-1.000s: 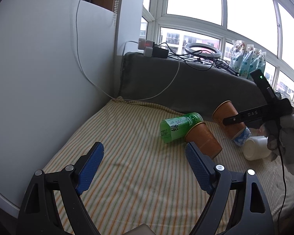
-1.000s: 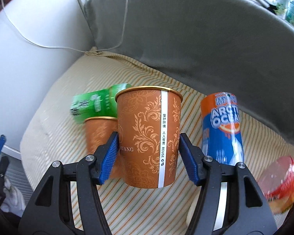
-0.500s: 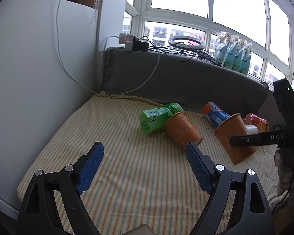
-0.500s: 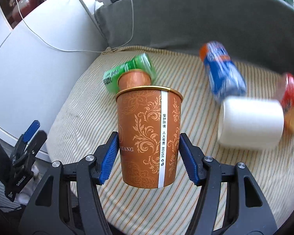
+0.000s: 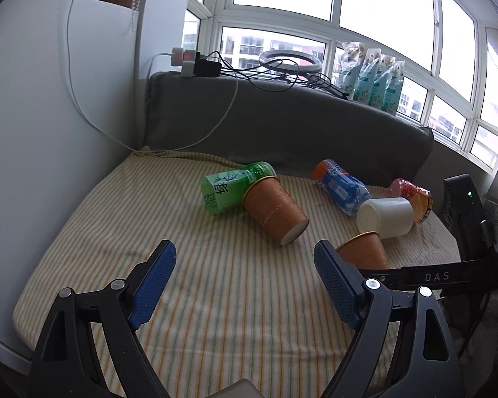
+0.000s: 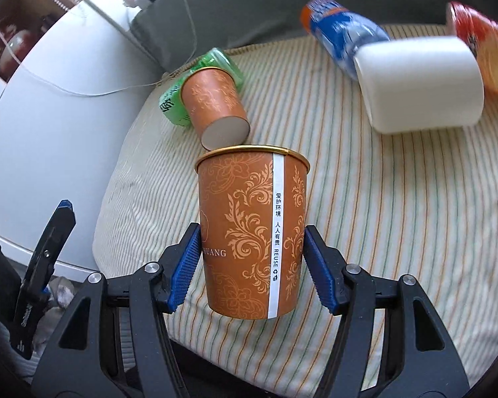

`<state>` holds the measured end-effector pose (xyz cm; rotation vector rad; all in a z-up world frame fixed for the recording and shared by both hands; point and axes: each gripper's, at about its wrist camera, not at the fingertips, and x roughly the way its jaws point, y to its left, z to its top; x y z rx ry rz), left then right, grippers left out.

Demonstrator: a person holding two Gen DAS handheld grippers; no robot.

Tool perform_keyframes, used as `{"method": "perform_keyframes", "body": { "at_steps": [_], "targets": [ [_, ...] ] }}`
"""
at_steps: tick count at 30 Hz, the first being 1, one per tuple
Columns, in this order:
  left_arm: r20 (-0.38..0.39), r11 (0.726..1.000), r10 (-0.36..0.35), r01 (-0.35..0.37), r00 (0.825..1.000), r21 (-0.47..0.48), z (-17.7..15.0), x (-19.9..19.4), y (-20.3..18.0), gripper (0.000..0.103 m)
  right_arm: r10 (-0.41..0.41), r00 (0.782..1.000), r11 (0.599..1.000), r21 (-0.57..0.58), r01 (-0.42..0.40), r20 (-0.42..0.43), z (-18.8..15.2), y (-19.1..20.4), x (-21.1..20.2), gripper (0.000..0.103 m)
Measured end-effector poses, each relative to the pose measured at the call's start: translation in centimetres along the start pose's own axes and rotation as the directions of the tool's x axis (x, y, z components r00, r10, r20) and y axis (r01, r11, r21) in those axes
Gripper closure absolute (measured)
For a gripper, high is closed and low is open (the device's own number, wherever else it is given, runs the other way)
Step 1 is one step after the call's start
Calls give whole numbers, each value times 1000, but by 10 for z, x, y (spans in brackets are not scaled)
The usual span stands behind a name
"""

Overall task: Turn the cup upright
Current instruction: 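Rotate the held orange cup upright and lower it onto the mattress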

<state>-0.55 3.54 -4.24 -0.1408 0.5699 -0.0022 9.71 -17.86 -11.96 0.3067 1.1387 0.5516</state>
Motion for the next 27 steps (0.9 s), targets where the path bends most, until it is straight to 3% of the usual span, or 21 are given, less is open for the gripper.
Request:
{"method": "perform_keyframes", "body": {
  "at_steps": [8, 12, 19, 21, 27],
  "targets": [
    [-42, 999, -37, 36, 998, -4, 0, 4, -9, 18, -12, 1000, 1000, -21, 12, 10, 0, 1, 0, 37],
    [-76, 998, -67, 66, 995, -23, 1, 8, -10, 18, -19, 999, 999, -42, 20, 28, -1, 3, -2, 24],
    [-154, 990, -143, 139, 978, -33, 3, 18, -25, 18, -29, 996, 995, -94, 37, 80, -7, 0, -27, 23],
    [-213, 978, -207, 199, 955, -59, 4, 26, -31, 18, -46, 993, 993, -107, 58, 106, -12, -4, -38, 23],
    [-408, 931, -364, 319, 837, -175, 15, 69, -47, 18, -73, 985, 993, -79, 86, 155, -30, -28, -65, 23]
  ]
}}
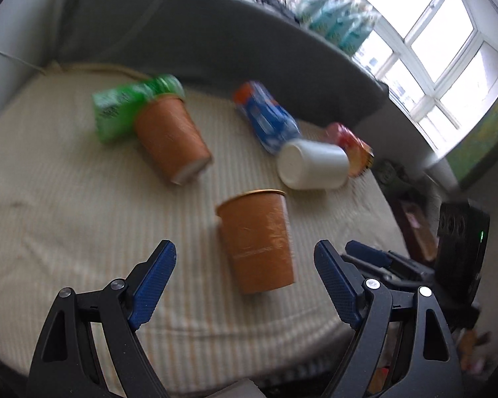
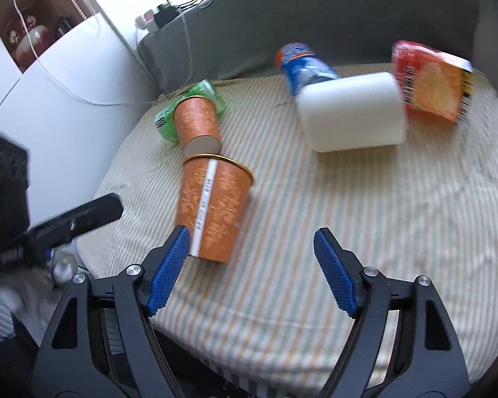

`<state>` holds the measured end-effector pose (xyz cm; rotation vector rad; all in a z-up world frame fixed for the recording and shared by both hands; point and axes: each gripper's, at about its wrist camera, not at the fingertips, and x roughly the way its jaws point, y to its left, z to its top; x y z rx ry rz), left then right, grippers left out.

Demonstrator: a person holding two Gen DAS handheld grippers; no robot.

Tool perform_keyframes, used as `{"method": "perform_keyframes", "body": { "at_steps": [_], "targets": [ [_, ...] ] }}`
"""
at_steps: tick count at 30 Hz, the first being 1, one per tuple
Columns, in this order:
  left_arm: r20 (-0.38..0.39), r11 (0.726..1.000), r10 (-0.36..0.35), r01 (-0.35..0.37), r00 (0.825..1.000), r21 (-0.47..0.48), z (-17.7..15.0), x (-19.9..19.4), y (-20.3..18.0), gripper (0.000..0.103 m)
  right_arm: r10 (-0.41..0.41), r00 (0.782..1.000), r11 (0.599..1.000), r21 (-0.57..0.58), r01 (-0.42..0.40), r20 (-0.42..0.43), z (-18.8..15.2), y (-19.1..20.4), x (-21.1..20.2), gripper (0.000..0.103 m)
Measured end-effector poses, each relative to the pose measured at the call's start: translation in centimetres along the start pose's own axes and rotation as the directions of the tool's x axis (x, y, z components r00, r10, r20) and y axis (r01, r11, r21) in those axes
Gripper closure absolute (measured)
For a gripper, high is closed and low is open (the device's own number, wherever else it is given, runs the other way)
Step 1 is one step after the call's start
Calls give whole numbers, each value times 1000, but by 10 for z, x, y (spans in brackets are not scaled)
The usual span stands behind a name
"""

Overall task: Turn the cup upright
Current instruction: 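Rotate the held orange cup upright and lower it onto the mattress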

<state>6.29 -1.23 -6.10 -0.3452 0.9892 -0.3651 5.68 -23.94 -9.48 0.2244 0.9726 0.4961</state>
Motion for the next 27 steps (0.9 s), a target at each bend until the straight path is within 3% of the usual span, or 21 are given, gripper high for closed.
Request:
{"method": "perform_keyframes", "body": {
  "at_steps": [10, 23, 27],
  "targets": [
    [-147, 989, -78, 59, 986, -134, 20, 46, 12, 18, -25, 999, 997, 67, 22, 35, -18, -32, -26, 23],
    [-170, 988, -76, 52, 982, -143, 30, 64, 13, 19, -41, 998, 995, 96, 37, 38, -25, -48, -25, 23],
    [-173, 990, -74, 51, 982, -135, 28, 67, 14, 26, -49, 998, 994, 99, 44, 45, -26, -51, -26, 23]
  ]
}}
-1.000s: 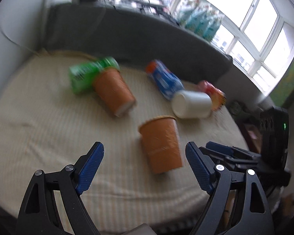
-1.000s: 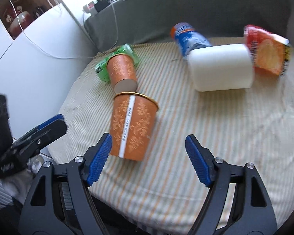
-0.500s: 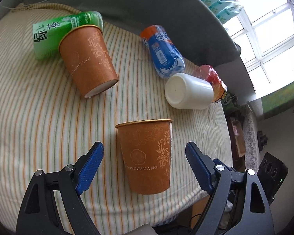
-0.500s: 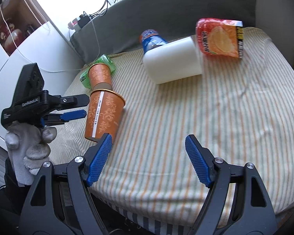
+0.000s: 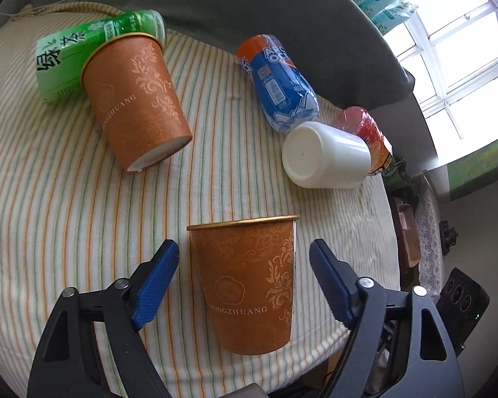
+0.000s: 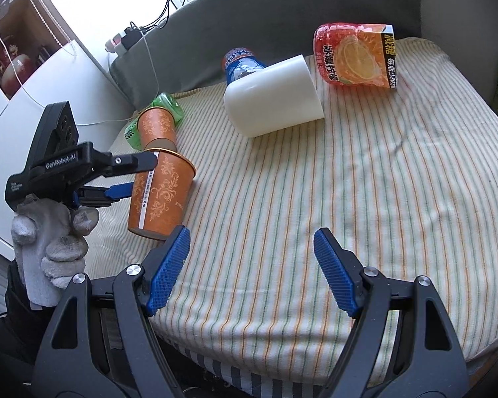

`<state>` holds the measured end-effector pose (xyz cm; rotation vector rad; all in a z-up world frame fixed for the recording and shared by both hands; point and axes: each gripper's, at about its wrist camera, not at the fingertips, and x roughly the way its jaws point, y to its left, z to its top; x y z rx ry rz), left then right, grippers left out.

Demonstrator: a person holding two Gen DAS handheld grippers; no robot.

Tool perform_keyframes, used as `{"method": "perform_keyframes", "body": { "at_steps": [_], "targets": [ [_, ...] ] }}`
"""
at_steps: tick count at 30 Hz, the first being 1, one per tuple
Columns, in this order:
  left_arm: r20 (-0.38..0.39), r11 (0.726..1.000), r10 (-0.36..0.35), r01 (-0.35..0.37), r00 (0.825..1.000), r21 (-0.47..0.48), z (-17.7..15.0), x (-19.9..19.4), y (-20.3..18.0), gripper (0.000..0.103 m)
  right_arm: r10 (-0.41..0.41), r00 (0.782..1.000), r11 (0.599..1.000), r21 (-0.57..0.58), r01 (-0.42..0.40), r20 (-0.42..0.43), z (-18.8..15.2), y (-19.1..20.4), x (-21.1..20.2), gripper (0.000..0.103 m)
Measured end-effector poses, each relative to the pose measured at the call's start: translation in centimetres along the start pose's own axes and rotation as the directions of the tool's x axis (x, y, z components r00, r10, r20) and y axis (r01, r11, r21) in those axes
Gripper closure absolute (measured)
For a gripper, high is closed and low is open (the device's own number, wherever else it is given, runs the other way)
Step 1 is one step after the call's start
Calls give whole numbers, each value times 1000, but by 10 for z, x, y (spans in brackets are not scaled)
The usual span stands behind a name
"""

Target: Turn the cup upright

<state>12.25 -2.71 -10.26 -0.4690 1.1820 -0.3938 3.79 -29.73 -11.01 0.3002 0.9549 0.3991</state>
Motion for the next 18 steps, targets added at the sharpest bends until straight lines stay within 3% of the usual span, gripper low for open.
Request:
{"method": "perform_keyframes", "body": {
  "at_steps": [4, 10, 18],
  "targets": [
    [-9, 1000, -4, 4, 1000, -19, 0, 3, 5, 38, -19, 1000, 1000, 1, 19, 8, 0, -2, 0, 23],
    [22, 1000, 7, -7, 1000, 16, -2, -2, -3, 38, -27, 1000, 1000, -8, 27, 9, -3, 1, -1, 23],
    [154, 987, 76, -95, 985, 126, -7, -18, -25, 38, -33, 999, 999, -22, 33, 18, -3, 6, -2, 23]
  ]
}}
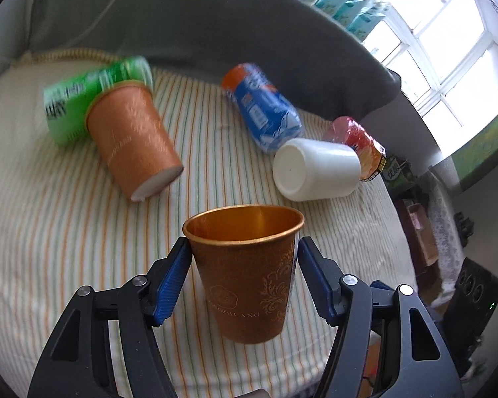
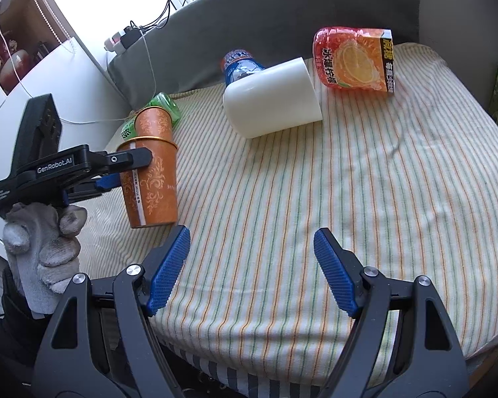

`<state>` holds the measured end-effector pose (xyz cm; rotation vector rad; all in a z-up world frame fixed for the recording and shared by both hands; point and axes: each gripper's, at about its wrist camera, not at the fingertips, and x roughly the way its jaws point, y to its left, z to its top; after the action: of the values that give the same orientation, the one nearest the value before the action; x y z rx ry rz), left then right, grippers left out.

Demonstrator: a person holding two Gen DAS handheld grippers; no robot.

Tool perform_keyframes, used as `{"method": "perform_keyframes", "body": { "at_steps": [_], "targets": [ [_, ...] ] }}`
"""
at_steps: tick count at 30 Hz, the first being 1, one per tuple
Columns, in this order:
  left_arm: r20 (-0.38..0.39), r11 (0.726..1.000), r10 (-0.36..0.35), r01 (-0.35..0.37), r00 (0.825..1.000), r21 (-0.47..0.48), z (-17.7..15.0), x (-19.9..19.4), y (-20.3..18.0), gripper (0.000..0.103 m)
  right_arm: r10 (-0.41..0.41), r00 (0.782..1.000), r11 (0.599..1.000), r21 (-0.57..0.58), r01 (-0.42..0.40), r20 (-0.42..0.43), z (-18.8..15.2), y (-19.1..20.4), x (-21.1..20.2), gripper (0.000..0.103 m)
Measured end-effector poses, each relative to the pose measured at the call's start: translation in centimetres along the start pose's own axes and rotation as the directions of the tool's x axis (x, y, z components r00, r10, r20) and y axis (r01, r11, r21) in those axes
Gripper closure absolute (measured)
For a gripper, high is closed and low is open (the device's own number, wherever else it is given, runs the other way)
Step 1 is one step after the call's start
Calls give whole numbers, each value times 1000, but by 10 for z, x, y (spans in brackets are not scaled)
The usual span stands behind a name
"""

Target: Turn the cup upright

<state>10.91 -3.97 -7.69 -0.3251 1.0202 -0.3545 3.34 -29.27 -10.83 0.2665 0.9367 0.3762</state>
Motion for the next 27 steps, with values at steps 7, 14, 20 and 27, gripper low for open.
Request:
{"method": "perform_keyframes", "body": {
  "at_steps": [7, 14, 20, 27],
  "targets": [
    [98, 990, 71, -82, 993, 110, 0, -6, -17, 38, -7, 1000, 1000, -7, 7, 15, 1, 3, -2, 23],
    [152, 976, 110, -136, 982, 172, -1, -4, -32, 38, -54, 997, 997, -47, 57, 56, 1, 9, -8, 23],
    [190, 960, 135, -175, 973, 218, -3, -6, -43, 38, -76, 994, 994, -67, 81, 76, -1, 12, -12, 23],
    [209, 949, 153, -203, 966, 242, -5, -5, -47, 38, -127, 985, 985, -106, 139, 114, -3, 18, -16, 23]
  ]
}}
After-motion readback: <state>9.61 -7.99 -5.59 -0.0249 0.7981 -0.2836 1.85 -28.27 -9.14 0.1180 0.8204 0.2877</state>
